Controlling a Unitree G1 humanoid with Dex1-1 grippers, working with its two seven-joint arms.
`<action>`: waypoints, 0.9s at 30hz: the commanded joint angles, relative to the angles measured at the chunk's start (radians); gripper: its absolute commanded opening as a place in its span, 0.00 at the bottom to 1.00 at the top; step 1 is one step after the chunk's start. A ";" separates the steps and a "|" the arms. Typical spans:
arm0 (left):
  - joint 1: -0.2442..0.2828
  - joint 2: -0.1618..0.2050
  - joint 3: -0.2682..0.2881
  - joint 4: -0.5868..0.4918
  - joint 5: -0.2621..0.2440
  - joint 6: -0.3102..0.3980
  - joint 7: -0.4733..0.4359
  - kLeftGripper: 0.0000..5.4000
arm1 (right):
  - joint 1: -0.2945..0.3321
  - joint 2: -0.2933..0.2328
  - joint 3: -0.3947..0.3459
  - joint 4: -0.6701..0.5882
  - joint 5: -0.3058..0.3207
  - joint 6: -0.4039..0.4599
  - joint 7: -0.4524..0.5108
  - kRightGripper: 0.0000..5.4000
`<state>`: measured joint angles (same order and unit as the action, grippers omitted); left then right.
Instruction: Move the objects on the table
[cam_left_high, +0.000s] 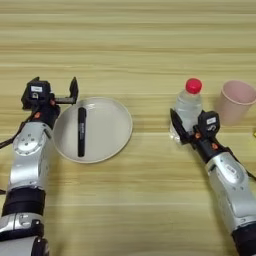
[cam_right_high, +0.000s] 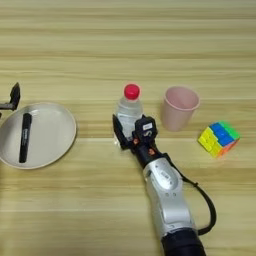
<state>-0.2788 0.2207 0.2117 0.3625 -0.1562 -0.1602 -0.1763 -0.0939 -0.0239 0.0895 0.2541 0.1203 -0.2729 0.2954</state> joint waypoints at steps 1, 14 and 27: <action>0.014 0.000 0.001 -0.019 0.003 0.018 0.011 1.00 | -0.066 0.031 0.011 0.087 -0.005 -0.016 0.012 0.58; 0.028 0.004 0.003 -0.043 0.001 0.026 0.020 1.00 | -0.249 0.106 -0.013 0.395 0.007 -0.116 0.034 0.58; 0.026 -0.005 -0.002 -0.053 0.005 0.035 0.027 1.00 | -0.270 0.099 -0.016 0.454 -0.022 -0.169 0.052 0.84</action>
<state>-0.2519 0.2177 0.2122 0.3161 -0.1563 -0.1380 -0.1576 -0.3750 0.0812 0.0726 0.7170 0.1056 -0.4504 0.3429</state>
